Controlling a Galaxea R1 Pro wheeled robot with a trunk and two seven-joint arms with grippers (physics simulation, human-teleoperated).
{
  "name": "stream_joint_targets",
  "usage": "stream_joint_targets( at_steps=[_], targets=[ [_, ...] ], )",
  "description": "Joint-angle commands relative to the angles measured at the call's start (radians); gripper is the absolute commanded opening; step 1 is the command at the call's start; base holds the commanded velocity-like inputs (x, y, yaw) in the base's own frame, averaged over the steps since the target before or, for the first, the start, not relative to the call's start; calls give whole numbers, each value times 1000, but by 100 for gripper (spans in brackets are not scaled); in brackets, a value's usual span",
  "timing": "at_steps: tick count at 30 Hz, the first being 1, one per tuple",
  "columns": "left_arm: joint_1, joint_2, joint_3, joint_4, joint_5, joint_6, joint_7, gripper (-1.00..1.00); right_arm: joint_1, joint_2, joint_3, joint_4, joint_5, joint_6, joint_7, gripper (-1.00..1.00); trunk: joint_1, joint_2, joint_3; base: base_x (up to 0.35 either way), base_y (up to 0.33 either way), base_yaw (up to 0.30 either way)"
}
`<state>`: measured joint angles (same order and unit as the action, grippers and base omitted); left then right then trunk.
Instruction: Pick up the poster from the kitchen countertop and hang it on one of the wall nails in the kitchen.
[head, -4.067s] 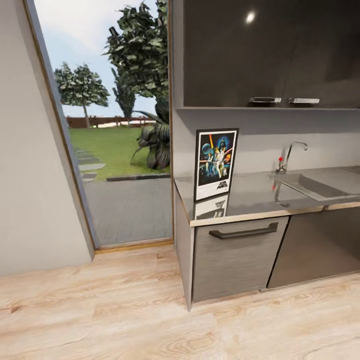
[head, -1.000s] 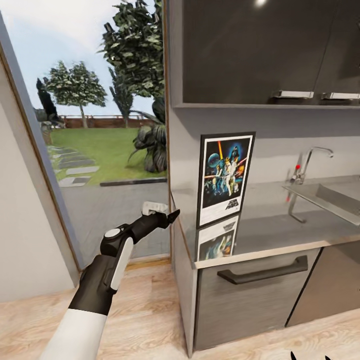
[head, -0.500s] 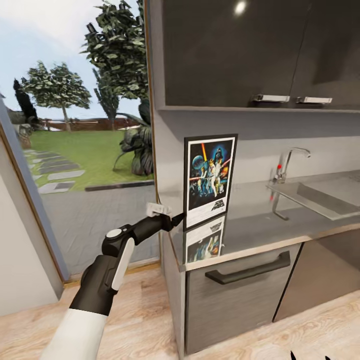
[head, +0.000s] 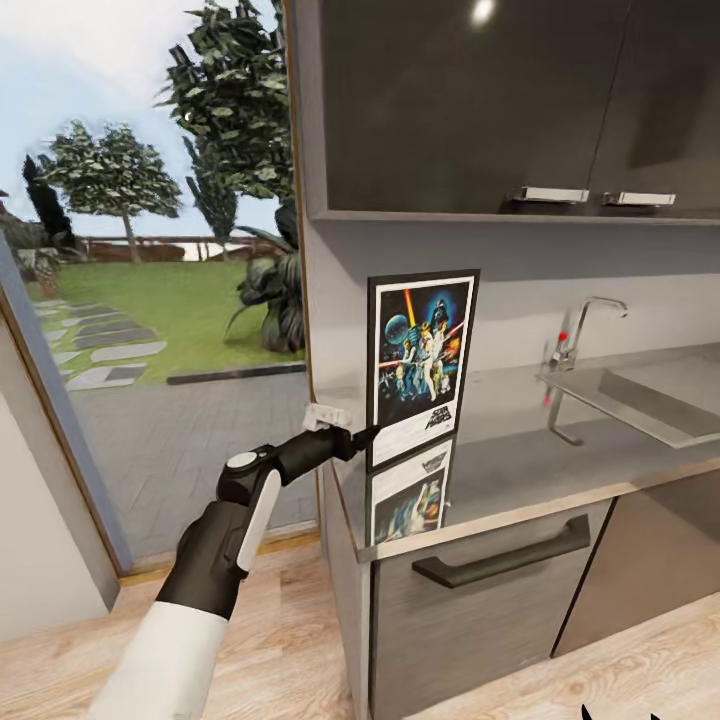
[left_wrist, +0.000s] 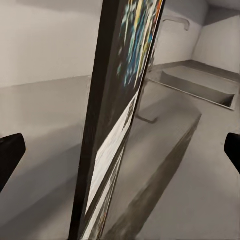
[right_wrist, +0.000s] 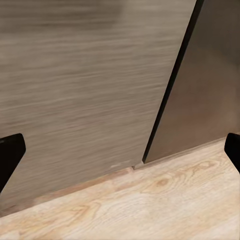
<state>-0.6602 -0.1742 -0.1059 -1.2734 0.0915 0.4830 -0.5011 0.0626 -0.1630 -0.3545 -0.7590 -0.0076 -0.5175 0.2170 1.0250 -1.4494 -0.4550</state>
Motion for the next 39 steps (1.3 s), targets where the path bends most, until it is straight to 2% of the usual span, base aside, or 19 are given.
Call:
stream_joint_targets(
  at_steps=[1,3,8,21,39],
  targets=[
    [-31,0,0,47,6,8,1,100,0,0,-3,-1,-1,-1,6,100,0,-1,-1,4,0,0],
    [-69,0,0,119,3,6,1,100,0,0,-3,0,0,-1,6,100,0,-1,-1,2,0,0],
    [-90,0,0,162,2,5,1,100,0,0,-2,0,0,-1,5,100,0,-1,-1,0,0,0],
    [-96,0,0,170,-30,5,1,100,0,0,-1,0,1,-1,5,100,0,-1,-1,42,0,0],
    [-96,0,0,177,-32,5,-1,100,0,0,-1,0,1,-1,5,100,0,-1,-1,46,0,0]
  ],
)
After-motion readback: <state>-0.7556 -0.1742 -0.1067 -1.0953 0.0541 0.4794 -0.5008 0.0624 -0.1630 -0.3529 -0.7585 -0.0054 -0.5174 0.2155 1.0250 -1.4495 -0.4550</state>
